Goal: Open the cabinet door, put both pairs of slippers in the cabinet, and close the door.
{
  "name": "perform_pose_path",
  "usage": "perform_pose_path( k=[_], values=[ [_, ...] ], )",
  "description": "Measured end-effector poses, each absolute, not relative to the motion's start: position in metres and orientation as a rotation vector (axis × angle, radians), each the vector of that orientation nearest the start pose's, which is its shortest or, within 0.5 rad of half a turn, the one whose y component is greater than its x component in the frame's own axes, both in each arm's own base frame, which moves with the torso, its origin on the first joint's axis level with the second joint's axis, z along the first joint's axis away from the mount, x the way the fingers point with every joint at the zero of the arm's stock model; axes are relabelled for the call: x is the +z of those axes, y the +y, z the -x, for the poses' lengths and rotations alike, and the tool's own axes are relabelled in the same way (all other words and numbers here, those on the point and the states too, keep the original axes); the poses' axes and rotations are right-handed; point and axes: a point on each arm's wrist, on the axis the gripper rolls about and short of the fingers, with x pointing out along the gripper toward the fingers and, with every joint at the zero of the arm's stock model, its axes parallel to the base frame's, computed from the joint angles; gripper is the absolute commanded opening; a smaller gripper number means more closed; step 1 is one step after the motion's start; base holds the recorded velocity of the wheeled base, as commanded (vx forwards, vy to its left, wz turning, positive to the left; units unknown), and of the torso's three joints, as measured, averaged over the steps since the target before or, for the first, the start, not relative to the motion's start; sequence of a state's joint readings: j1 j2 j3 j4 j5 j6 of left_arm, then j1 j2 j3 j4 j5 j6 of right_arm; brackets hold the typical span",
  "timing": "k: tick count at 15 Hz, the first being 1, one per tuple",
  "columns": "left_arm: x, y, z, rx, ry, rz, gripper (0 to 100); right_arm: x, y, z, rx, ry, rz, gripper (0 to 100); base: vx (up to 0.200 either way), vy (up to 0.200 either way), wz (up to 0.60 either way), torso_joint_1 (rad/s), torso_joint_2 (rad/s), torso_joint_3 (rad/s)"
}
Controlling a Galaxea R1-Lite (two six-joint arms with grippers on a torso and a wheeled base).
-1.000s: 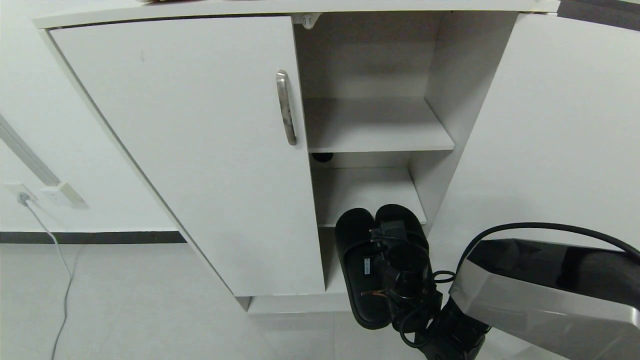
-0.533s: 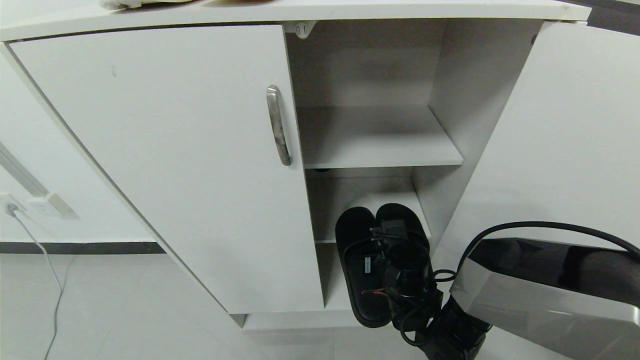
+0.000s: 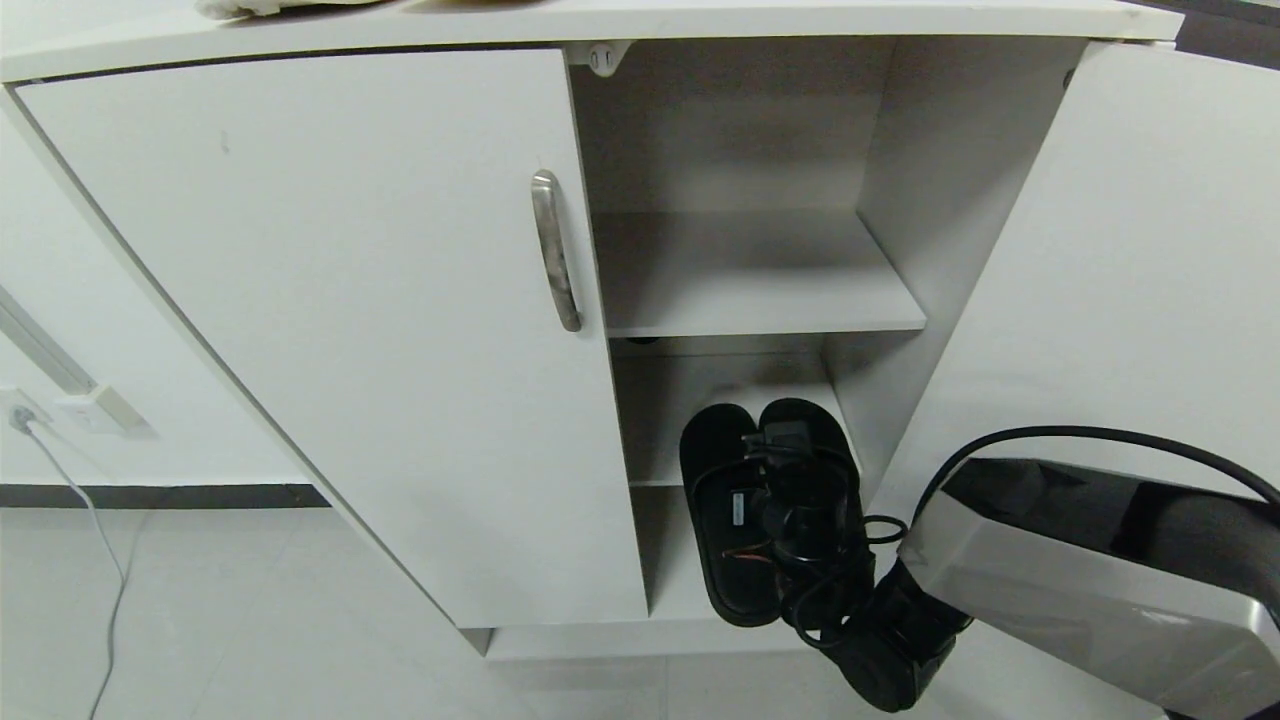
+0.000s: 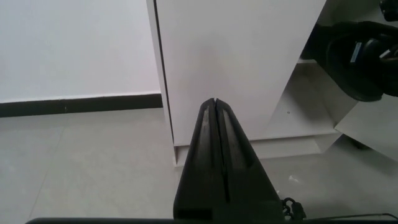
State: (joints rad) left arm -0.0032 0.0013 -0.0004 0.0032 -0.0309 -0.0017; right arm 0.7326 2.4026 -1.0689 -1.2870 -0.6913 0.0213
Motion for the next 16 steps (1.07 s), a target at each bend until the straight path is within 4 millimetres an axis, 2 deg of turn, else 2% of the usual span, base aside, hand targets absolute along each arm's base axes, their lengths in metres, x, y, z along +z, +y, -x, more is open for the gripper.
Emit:
perform_pose_path(
  k=[5,11,16],
  values=[
    [0.075,-0.001,0.023,-0.034,0.004,0.002,0,0.056,0.285,-0.357,0.009,0.11,-0.02,0,0.0,0.0,0.0,0.0,0.0,0.0],
    [0.075,-0.001,0.023,-0.034,0.004,-0.002,0,0.087,0.292,-0.389,-0.02,0.069,-0.065,0,0.0,0.0,0.0,0.0,0.0,0.0],
    [0.075,-0.001,0.023,-0.034,0.004,0.0,0,0.092,0.305,-0.408,-0.014,0.059,-0.069,0,0.0,0.0,0.0,0.0,0.0,0.0]
  ],
)
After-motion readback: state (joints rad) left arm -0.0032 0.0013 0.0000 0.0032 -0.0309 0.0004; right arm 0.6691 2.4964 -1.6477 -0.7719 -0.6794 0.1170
